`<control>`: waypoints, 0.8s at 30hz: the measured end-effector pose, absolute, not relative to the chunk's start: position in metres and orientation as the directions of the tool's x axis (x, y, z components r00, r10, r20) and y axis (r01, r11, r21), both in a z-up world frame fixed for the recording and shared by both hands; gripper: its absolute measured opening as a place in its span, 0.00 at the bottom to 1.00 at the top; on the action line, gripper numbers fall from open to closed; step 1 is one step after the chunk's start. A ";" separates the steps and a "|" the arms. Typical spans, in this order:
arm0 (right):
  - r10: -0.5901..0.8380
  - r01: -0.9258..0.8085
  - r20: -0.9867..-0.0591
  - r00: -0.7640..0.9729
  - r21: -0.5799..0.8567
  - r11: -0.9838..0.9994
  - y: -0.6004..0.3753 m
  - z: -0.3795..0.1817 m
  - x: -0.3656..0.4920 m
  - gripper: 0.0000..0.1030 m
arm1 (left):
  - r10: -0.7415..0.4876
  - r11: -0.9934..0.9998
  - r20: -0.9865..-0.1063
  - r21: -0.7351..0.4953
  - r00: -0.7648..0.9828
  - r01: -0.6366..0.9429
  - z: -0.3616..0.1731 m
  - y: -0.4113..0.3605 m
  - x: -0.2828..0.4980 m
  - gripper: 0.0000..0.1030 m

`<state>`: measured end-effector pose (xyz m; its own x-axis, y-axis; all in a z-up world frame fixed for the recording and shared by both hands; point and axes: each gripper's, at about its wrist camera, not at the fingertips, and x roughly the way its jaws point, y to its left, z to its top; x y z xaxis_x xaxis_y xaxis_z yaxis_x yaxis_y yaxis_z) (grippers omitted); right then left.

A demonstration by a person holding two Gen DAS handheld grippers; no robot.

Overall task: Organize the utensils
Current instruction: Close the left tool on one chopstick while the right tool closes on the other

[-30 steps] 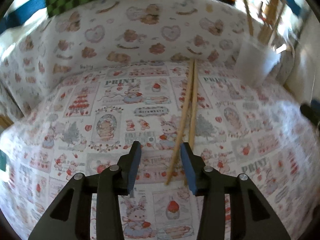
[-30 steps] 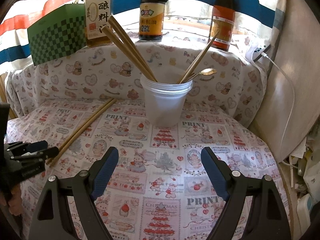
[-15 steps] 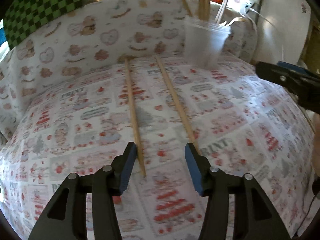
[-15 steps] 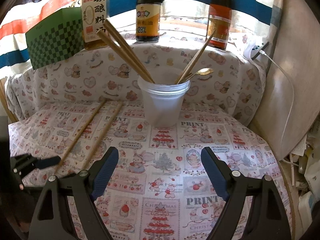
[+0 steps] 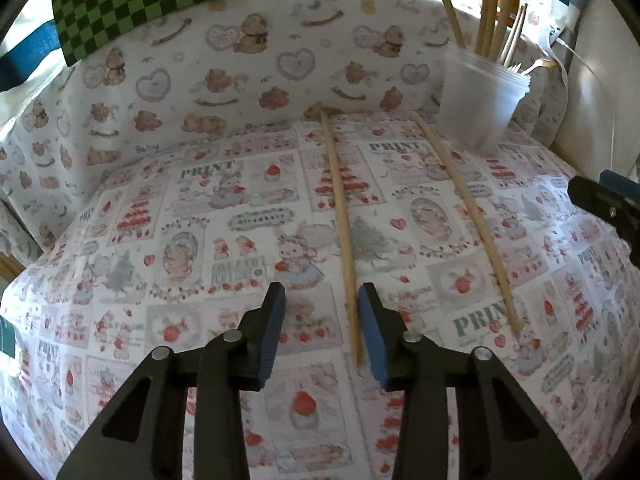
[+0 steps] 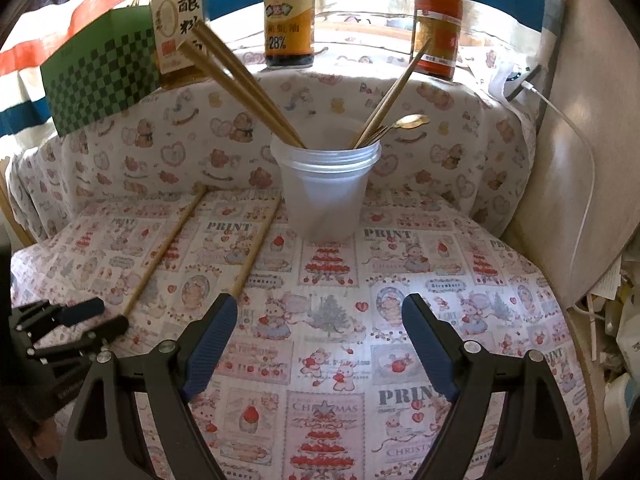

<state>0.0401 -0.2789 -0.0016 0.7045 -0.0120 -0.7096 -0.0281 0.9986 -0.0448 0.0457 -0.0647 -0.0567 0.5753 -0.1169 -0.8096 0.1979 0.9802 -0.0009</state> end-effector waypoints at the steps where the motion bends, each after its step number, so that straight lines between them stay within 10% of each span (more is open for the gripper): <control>1: -0.013 -0.030 -0.712 0.702 -0.048 0.998 -0.278 -0.003 0.041 0.83 | -0.117 0.981 -0.809 -0.004 0.576 0.194 -0.056 -0.064 0.046 0.32; 4: -0.011 -0.041 -0.721 0.693 -0.054 0.998 -0.275 -0.008 0.042 0.83 | -0.136 0.978 -0.804 -0.014 0.579 0.210 -0.057 -0.063 0.049 0.04; 11: 0.086 -0.160 -0.774 0.627 -0.020 0.987 -0.245 -0.026 0.036 0.83 | -0.192 0.979 -0.769 -0.106 0.610 0.174 -0.044 -0.046 0.049 0.04; 18: 0.085 -0.254 -0.811 0.579 -0.081 0.964 -0.209 -0.050 0.031 0.83 | -0.222 0.975 -0.536 -0.114 0.815 0.191 0.006 -0.030 0.017 0.04; 24: 0.084 -0.263 -0.811 0.579 -0.088 0.961 -0.204 -0.058 0.032 0.50 | -0.214 0.973 -0.500 -0.179 0.839 0.142 0.013 -0.010 0.018 0.04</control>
